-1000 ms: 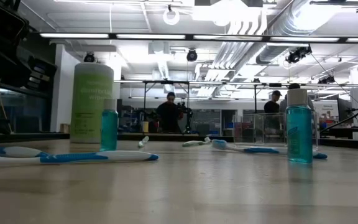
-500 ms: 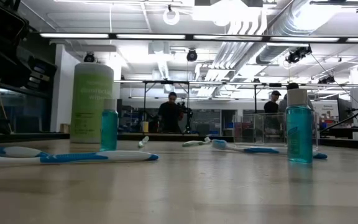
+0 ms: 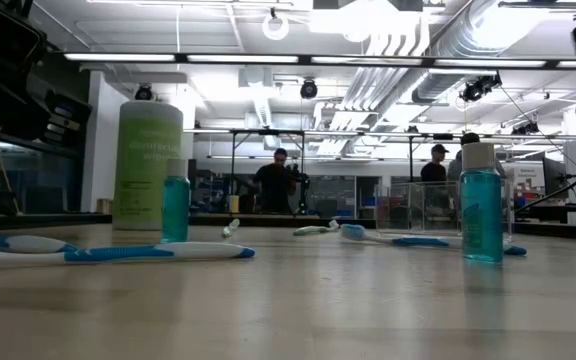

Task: Pick & Place toothbrushing station
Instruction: Put the right blue mouthwash into the middle of the transparent organizer

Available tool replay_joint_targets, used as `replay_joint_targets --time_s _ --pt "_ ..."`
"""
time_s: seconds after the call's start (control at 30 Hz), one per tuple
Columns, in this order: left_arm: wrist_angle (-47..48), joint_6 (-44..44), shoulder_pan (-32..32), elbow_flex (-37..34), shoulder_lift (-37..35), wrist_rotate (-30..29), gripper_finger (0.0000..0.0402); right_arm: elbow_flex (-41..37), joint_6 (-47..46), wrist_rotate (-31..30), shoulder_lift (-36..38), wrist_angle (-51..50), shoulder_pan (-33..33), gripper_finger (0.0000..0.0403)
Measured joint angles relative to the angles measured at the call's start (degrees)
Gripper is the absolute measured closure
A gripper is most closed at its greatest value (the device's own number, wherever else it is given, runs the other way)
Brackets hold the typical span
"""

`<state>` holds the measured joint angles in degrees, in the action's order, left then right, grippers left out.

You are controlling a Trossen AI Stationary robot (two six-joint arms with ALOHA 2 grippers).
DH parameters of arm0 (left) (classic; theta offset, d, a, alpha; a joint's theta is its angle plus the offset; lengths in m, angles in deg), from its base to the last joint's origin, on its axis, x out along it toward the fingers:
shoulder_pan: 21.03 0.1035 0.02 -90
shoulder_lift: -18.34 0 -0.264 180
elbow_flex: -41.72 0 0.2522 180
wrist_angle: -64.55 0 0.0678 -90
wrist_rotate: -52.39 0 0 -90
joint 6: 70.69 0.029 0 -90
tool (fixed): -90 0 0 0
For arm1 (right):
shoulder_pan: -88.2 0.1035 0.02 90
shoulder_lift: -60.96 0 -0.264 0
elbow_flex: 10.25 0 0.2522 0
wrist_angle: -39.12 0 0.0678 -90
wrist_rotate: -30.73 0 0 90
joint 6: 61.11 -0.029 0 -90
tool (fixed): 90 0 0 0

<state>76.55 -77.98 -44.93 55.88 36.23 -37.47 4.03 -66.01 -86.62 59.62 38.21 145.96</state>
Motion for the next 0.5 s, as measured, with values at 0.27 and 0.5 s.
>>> replay_joint_targets --time_s 0.27,0.5 --pt "0.00 0.00 0.00 0.00 0.00 0.00 0.0330 -0.02 7.62 -11.83 0.00 3.62 0.00 0.0347" --pt "0.00 0.00 0.00 0.00 0.00 0.00 0.0330 -0.02 4.87 -20.23 -1.16 6.37 -1.19 0.0347"
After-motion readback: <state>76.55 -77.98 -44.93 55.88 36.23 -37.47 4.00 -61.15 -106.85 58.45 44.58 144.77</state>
